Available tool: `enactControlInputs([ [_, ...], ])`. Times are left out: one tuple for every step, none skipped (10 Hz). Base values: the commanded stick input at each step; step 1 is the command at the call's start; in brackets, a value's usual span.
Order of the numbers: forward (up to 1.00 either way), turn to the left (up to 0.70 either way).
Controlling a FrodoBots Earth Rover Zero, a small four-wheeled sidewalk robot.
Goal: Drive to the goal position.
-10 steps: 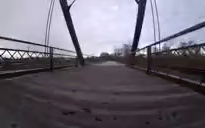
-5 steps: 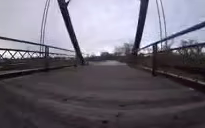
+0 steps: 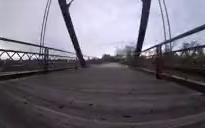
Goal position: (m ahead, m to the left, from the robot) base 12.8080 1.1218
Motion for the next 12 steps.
enactControlInputs([
  [1.00, 0.00],
  [1.00, 0.00],
  [1.00, 0.00],
  [1.00, 0.00],
  [1.00, -0.01],
  [1.00, -0.08],
  [1.00, -0.26],
  [1.00, -0.40],
  [1.00, -0.40],
  [1.00, -0.38],
  [1.00, -0.33],
  [1.00, -0.08],
])
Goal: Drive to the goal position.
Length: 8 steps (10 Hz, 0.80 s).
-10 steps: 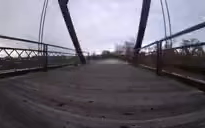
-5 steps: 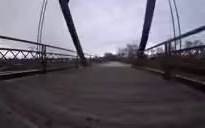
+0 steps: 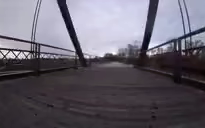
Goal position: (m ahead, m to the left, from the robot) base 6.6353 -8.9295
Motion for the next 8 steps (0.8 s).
enactControlInputs([
  [1.00, -0.04],
  [1.00, -0.03],
  [1.00, -0.02],
  [1.00, -0.02],
  [1.00, -0.02],
  [1.00, -0.02],
  [1.00, -0.02],
  [1.00, -0.02],
])
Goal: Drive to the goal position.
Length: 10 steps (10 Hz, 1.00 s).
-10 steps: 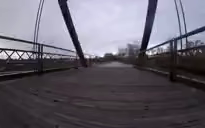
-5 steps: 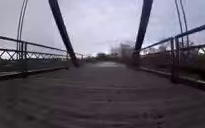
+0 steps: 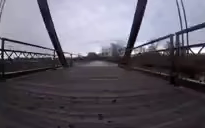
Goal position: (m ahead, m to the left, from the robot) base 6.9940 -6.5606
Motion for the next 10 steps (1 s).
enactControlInputs([
  [1.00, -0.02],
  [1.00, -0.02],
  [1.00, 0.00],
  [1.00, 0.00],
  [1.00, 0.00],
  [1.00, 0.00],
  [1.00, 0.00],
  [1.00, 0.00],
  [1.00, 0.00],
  [1.00, 0.00],
])
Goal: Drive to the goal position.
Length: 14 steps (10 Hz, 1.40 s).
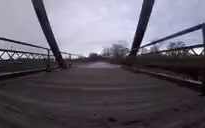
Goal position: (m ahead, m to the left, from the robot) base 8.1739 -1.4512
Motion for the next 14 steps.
enactControlInputs([
  [1.00, 0.00],
  [1.00, 0.00],
  [1.00, 0.00],
  [1.00, 0.00],
  [1.00, 0.00],
  [1.00, 0.00],
  [1.00, 0.00],
  [1.00, 0.00],
  [1.00, 0.00],
  [1.00, 0.00],
  [1.00, 0.00],
  [1.00, 0.00],
  [1.00, 0.00],
  [1.00, 0.00],
])
